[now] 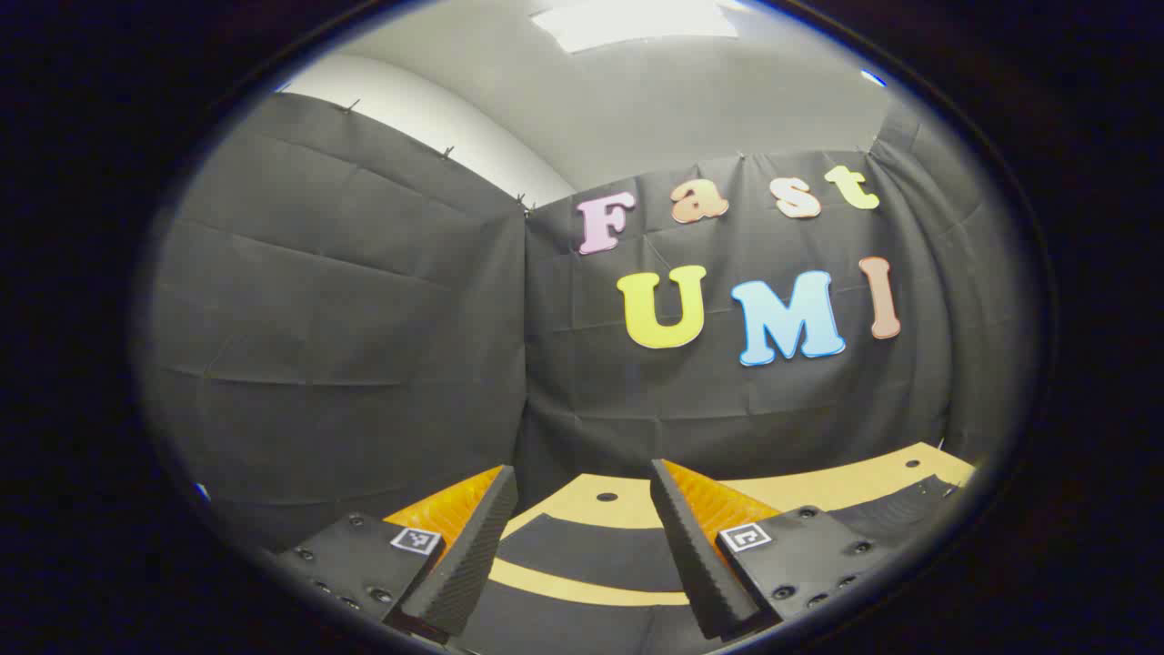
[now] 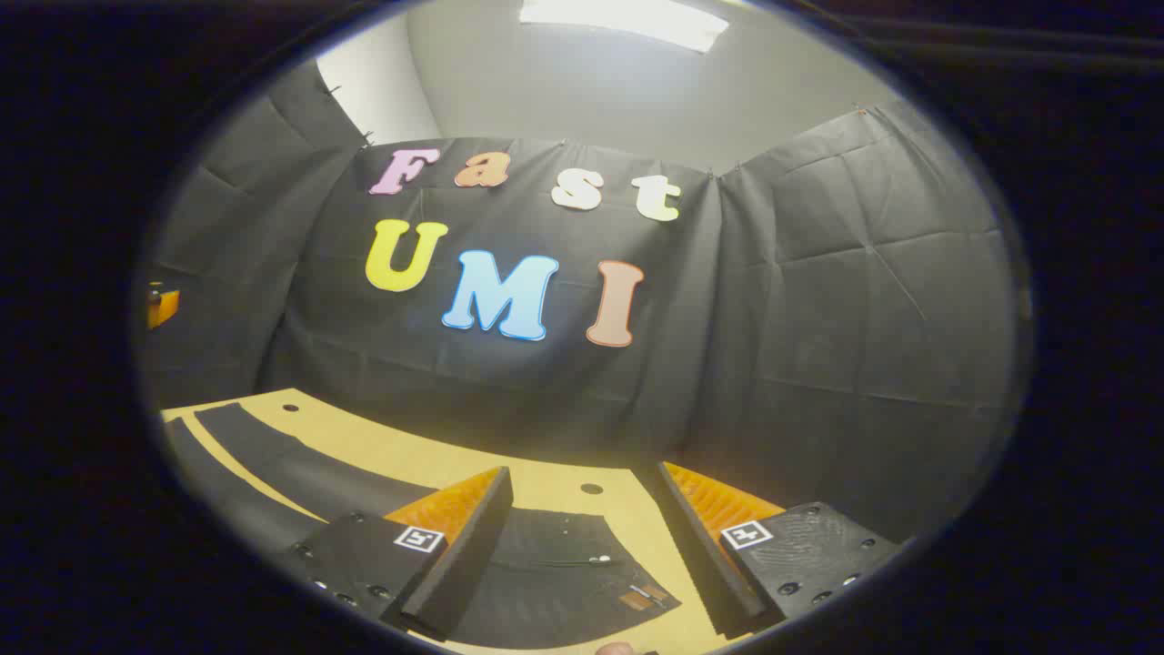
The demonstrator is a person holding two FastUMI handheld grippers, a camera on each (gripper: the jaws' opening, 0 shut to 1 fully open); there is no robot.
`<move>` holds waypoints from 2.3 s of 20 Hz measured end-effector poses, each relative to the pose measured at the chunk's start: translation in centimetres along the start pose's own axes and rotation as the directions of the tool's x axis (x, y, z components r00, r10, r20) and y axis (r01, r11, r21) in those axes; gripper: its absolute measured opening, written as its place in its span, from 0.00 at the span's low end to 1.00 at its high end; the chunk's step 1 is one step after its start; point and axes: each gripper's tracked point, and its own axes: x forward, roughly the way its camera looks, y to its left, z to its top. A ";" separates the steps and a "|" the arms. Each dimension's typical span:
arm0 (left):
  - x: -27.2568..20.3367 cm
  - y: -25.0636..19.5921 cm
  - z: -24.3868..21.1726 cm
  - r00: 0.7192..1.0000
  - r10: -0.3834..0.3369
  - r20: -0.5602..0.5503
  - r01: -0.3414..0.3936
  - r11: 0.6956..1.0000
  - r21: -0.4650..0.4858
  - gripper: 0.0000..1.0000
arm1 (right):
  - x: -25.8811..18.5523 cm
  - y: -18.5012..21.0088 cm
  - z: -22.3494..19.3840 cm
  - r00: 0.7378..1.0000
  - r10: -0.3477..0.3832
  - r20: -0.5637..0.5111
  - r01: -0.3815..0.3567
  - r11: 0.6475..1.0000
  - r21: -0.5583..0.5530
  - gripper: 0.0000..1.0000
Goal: Grasp the waist and the cuffs of the jeans and fold them to make the two legs overlap; first hold the waist and fold one-third of the jeans toward the cuffs, then hold the cuffs and fold the remaining one-third in the same direction to finish folding.
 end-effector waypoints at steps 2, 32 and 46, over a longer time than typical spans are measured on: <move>0.0 0.9 -0.2 1.000 0.014 -0.005 -0.014 1.000 0.000 0.95 | 0.0 0.0 0.0 1.000 -0.007 0.001 0.007 1.000 0.004 0.94; -0.3 6.0 -1.9 0.994 0.098 -0.043 -0.098 0.995 -0.006 0.95 | 1.6 1.7 -1.4 0.999 0.027 -0.047 -0.026 0.999 0.022 0.94; 0.0 19.3 -19.6 0.815 0.151 -0.560 -0.478 0.722 -0.501 0.96 | -0.1 1.8 -14.7 0.836 0.049 -0.546 0.185 0.913 0.365 1.00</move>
